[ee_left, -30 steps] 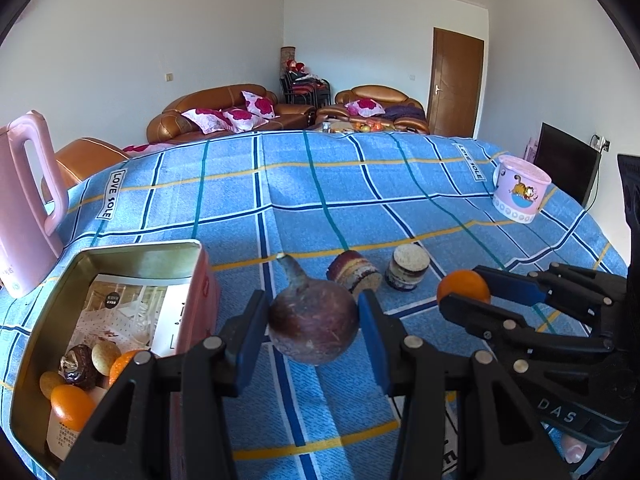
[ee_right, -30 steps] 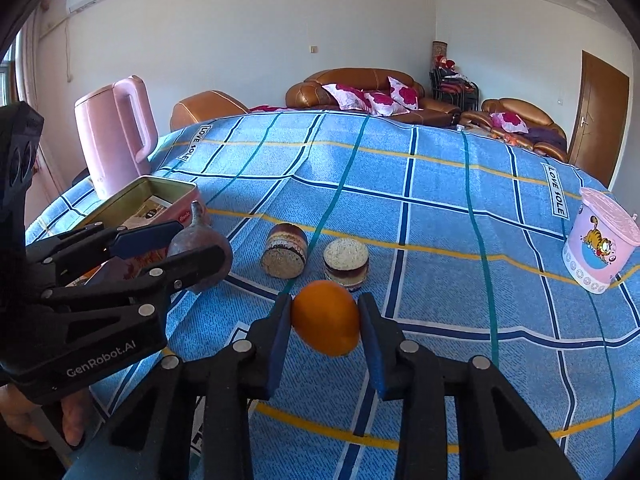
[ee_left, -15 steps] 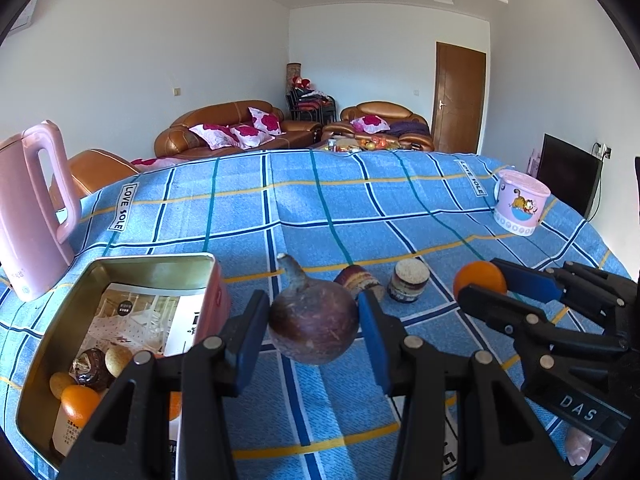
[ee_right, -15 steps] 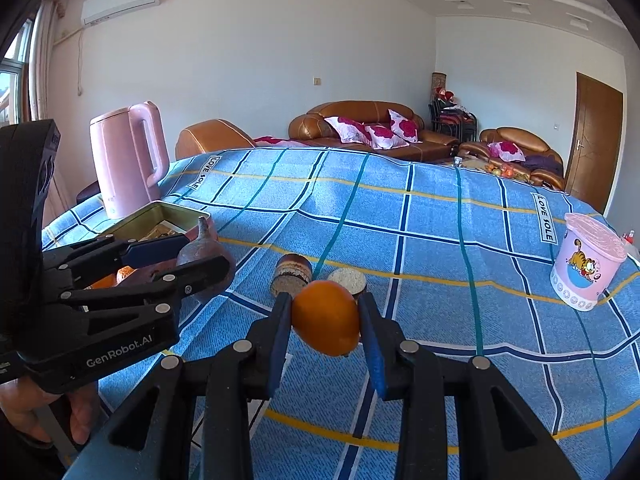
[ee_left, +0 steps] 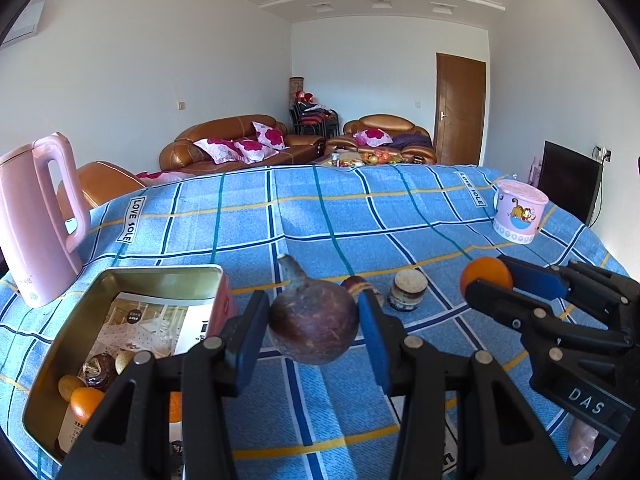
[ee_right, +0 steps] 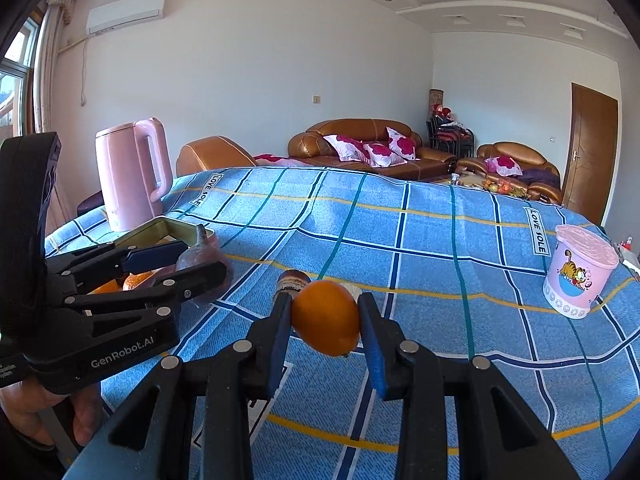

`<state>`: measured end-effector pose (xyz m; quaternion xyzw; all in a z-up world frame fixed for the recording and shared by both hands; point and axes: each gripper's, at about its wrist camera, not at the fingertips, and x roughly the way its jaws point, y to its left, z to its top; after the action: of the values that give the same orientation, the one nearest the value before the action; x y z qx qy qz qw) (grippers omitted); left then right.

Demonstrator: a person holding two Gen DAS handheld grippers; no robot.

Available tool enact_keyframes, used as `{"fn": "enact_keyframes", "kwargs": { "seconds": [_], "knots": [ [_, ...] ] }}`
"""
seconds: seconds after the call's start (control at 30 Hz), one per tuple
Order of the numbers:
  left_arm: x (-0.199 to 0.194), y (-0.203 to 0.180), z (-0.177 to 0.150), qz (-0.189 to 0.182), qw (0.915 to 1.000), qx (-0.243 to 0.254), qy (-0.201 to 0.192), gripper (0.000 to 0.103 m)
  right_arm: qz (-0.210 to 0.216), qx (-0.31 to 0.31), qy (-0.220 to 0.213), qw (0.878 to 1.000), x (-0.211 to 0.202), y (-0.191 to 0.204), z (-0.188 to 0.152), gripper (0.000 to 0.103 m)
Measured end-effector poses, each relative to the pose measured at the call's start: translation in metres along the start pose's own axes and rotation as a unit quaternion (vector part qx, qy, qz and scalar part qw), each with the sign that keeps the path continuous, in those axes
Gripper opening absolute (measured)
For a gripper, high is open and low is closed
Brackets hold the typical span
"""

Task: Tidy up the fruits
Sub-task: 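Lift the passion fruit and orange and carry both toward the tin box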

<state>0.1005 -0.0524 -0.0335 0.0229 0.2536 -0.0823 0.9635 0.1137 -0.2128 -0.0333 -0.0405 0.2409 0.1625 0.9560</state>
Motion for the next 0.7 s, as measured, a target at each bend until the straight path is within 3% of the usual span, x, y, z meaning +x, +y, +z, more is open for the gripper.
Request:
{"fn": "enact_keyframes", "kwargs": {
  "seconds": [0.7],
  "knots": [
    [-0.015, -0.002, -0.002, 0.01, 0.9993, 0.002, -0.035, 0.048, -0.004, 0.006, -0.043, 0.999, -0.016, -0.002, -0.002, 0.036]
  ]
}}
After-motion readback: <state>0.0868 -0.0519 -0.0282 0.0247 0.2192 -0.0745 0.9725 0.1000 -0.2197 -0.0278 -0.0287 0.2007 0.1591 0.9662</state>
